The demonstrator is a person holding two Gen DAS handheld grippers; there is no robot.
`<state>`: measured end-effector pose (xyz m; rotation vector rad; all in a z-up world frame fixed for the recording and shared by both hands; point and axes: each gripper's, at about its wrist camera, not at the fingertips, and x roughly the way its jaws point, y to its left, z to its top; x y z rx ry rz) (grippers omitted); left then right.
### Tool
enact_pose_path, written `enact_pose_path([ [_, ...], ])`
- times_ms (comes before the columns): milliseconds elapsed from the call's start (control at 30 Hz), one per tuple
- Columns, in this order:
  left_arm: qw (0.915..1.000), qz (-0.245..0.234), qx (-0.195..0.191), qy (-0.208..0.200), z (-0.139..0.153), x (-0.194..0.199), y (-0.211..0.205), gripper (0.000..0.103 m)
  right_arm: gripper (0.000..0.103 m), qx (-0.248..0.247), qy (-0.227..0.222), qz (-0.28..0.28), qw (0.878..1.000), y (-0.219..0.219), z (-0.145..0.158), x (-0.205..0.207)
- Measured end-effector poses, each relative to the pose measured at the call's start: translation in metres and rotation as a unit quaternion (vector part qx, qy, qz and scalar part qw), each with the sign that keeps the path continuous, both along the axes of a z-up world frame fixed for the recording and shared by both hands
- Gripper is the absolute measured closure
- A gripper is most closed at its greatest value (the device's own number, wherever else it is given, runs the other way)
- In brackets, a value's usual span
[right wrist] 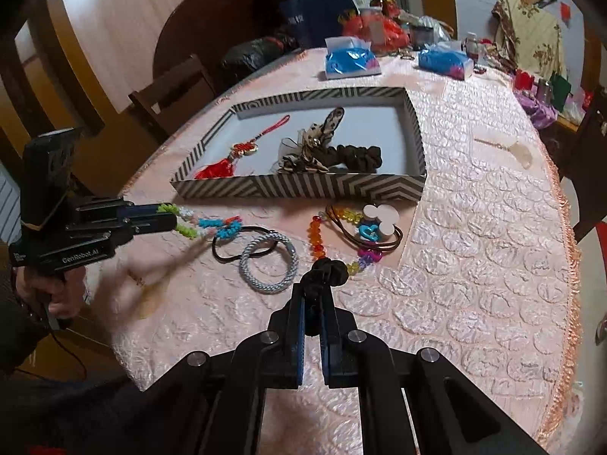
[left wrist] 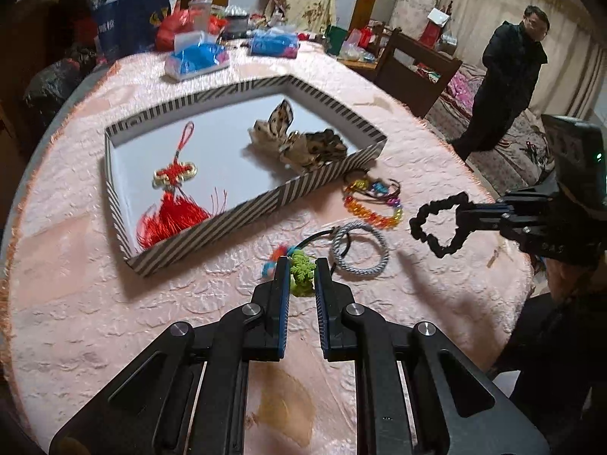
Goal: Organize jewelry
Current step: 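Grasp the green beaded bracelet with the left tool while the right tool grasps a black hair tie, then carry the green bracelet with the left tool while the right tool carries the black hair tie to the tray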
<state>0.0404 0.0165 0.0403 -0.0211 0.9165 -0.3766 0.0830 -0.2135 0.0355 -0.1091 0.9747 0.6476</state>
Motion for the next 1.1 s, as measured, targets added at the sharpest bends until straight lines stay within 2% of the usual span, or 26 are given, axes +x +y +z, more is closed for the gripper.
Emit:
enact_pose_path([
  [200,0.9998,0.012,0.006,-0.015,0.016,-0.014,0.006,0.092,0.097,-0.021,0.002,-0.01,1.0,-0.001,-0.006,-0.008],
  [433,0.9991,0.026,0.028,-0.017,0.016,-0.023,0.014,0.092,0.097,-0.023,-0.002,-0.027,0.999,-0.003,0.0,-0.018],
  [600,0.9984,0.049,0.024,-0.013,0.012,-0.024,0.025,0.091,0.097,-0.03,0.002,-0.038,0.999,-0.002,0.006,-0.024],
  [767,0.9987,0.05,0.008,-0.002,0.01,-0.022,0.028,0.092,0.097,-0.048,0.005,-0.043,0.998,0.001,0.01,-0.024],
  [933,0.9982,0.053,0.027,0.01,0.008,-0.022,0.022,0.091,0.097,-0.071,0.008,-0.041,0.997,0.007,0.014,-0.022],
  [1100,0.9943,0.08,0.071,0.003,0.009,-0.023,0.019,0.091,0.097,-0.091,0.007,-0.022,0.996,0.018,0.019,-0.025],
])
